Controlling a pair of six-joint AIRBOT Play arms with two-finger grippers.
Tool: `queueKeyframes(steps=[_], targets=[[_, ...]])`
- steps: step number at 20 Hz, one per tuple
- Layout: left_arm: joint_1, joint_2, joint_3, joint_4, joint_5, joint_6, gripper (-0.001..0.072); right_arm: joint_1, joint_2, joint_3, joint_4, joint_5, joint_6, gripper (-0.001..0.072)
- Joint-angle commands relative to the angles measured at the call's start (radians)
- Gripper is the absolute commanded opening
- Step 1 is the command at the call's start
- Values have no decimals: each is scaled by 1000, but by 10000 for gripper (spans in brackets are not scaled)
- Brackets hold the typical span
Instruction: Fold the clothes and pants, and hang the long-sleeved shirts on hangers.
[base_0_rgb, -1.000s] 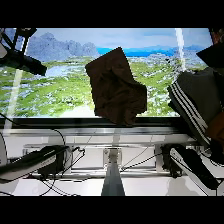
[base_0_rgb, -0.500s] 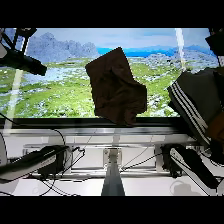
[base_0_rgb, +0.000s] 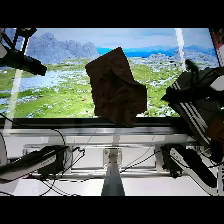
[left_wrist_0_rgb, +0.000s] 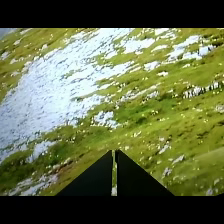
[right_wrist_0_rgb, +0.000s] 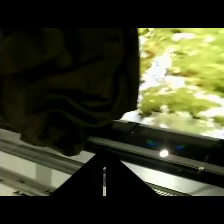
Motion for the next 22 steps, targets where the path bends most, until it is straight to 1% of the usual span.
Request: queueKeyframes(steps=[1, 2, 3, 5, 10, 12, 13, 14, 16, 17, 18, 20, 22], targets=[[1, 1, 0, 0, 0, 0, 39, 0, -1, -282, 284, -181, -18, 244], [1, 1, 0, 0, 0, 0, 39, 0, -1, -326, 325, -216, -18, 507], [1, 1, 0, 0, 0, 0, 39, 0, -1, -362, 355, -239, -18, 596], [1, 1, 0, 0, 0, 0, 39, 0, -1, -405, 354, -267, -3, 595], [1, 1, 0, 0, 0, 0, 39, 36, -70, -424, 352, -375, 114, 590], [1, 1, 0, 0, 0, 0, 39, 108, -123, -424, 398, -442, 137, 513], [1, 1, 0, 0, 0, 0, 39, 150, -148, -424, 432, -483, 137, 507], [1, 1, 0, 0, 1, 0, 39, 191, -169, -423, 477, -539, 137, 482], [1, 1, 0, 0, 0, 0, 39, 236, -178, -401, 497, -626, 134, 208], [1, 1, 0, 0, 1, 0, 39, 237, -174, -382, 481, -642, 132, 91], [1, 1, 0, 0, 0, 0, 39, 231, -174, -354, 436, -645, 132, 19], [1, 1, 0, 0, 0, 0, 39, 216, -174, -282, 308, -610, 133, 14], [1, 1, 0, 0, 0, 0, 39, 190, -170, -184, 154, -509, 133, 14]])
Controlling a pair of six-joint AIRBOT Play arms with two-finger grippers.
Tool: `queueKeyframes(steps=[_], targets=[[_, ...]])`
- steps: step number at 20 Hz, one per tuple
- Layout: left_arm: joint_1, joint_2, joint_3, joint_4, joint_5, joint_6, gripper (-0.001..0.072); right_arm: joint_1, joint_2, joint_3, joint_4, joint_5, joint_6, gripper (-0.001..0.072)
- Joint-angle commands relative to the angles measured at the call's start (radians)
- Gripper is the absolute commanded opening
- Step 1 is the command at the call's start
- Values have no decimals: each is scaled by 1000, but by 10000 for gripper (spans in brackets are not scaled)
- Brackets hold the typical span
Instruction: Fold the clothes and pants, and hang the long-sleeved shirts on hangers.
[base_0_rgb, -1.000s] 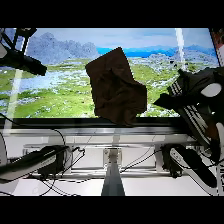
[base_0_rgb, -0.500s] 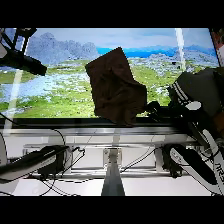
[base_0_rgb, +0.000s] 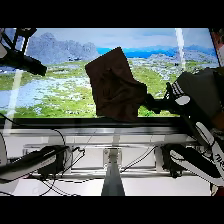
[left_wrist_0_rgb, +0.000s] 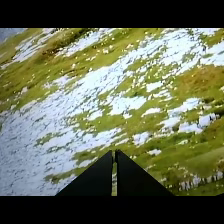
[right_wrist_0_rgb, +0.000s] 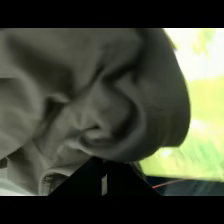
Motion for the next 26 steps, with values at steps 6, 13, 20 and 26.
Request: queueKeyframes(steps=[6, 13, 20, 26], targets=[[1, 1, 0, 1, 0, 0, 39, -100, 171, 454, -647, 366, -7, 14], [1, 1, 0, 0, 1, 0, 39, -105, 383, 682, -1027, 414, -29, 14], [1, -3, 0, -151, 6, -103, 40, -105, 414, 683, -1089, 415, -29, 14], [-16, -152, 0, -526, 83, -123, 521, -105, 412, 683, -1087, 415, -29, 15]])
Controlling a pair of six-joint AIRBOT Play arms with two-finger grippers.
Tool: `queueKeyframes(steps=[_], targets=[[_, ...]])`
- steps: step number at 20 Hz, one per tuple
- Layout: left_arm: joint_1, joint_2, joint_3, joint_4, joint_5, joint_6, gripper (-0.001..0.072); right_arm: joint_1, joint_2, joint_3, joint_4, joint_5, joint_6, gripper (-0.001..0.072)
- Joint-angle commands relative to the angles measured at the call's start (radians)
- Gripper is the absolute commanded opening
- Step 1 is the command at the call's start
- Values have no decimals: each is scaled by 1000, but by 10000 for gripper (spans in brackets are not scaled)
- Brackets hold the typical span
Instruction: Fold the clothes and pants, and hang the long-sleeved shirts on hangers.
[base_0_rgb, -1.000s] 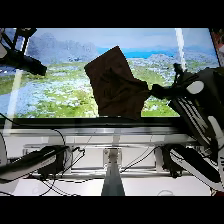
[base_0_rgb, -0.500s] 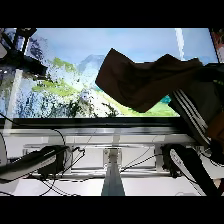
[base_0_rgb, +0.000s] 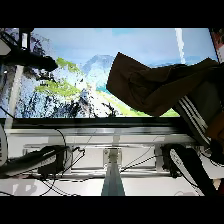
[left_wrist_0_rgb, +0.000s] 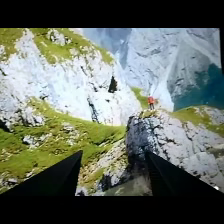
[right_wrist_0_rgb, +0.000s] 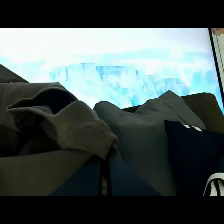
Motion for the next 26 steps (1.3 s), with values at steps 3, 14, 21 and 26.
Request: queueKeyframes(steps=[3, 14, 21, 26], targets=[[-69, -229, 0, -352, 15, -45, 519, -1, 2, 2, 0, 1, 1, 14], [-386, -533, 0, -401, 290, -1, 519, 0, 2, 2, 1, 1, 1, 14], [-491, -541, 0, -425, 499, -1, 233, 0, 2, 2, 2, 1, 1, 14], [-423, -449, 3, -413, 502, -1, 9, 0, 2, 2, 3, -16, 1, 14]])
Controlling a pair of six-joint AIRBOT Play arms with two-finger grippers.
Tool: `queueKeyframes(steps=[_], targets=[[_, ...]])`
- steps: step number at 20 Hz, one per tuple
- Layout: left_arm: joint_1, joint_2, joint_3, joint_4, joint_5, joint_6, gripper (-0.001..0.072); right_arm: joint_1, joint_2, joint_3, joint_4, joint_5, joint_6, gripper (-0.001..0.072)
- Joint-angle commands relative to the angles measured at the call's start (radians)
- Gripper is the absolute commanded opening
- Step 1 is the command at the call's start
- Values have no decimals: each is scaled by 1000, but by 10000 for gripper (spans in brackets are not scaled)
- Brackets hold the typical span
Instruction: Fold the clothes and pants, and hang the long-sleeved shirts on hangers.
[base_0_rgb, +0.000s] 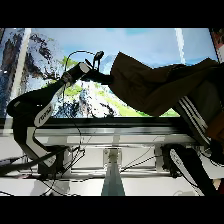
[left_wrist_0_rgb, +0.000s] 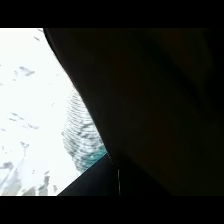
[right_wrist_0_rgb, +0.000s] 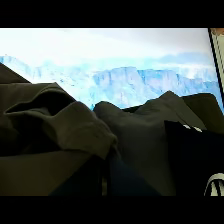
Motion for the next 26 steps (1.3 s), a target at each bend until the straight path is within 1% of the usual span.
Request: queueKeyframes(steps=[1, 3, 4, 6, 8, 11, 13, 14, 16, 17, 18, 20, 21, 22, 23, 24, 26], targets=[[68, 109, 2, 24, 29, 0, 9, 0, 1, 1, 1, -28, 0, 14], [138, 247, 2, 106, 29, 0, 8, 0, 1, 1, 13, -92, 1, 14], [169, 327, 2, 164, 29, -1, 8, 0, 3, 3, 49, -135, 1, 14], [232, 509, 2, 283, 40, -1, 8, 0, 4, 10, 119, -238, 1, 14], [292, 702, 2, 347, 70, -5, 8, 0, 4, 27, 143, -309, 16, 14], [366, 962, 2, 419, 132, -4, 9, 0, 4, 79, 238, -344, 14, 14], [404, 1099, 2, 459, 134, -4, 9, 0, 10, 122, 317, -341, 0, 13], [420, 1154, 2, 472, 126, -5, 9, 0, 18, 140, 358, -338, -23, 14], [447, 1249, 2, 504, 85, -35, 9, 0, 51, 171, 428, -293, -77, 14], [460, 1288, 2, 540, 40, -83, 9, 0, 72, 184, 443, -247, -88, 13], [472, 1321, 2, 591, -26, -148, 9, 0, 97, 191, 443, -192, -93, 14], [488, 1369, -1, 722, -227, -294, 9, 0, 137, 192, 442, -72, -93, 14], [488, 1375, -4, 776, -349, -340, 9, 0, 145, 192, 442, 13, -93, 13], [488, 1373, -23, 798, -438, -352, 9, 0, 142, 191, 442, 97, -93, 13], [488, 1367, -61, 797, -478, -352, 9, 0, 126, 180, 443, 168, -93, 13], [488, 1356, -110, 787, -483, -352, 9, 0, 102, 158, 444, 203, -92, 13], [488, 1308, -256, 746, -439, -352, 9, 0, 32, 92, 444, 191, -93, 12]])
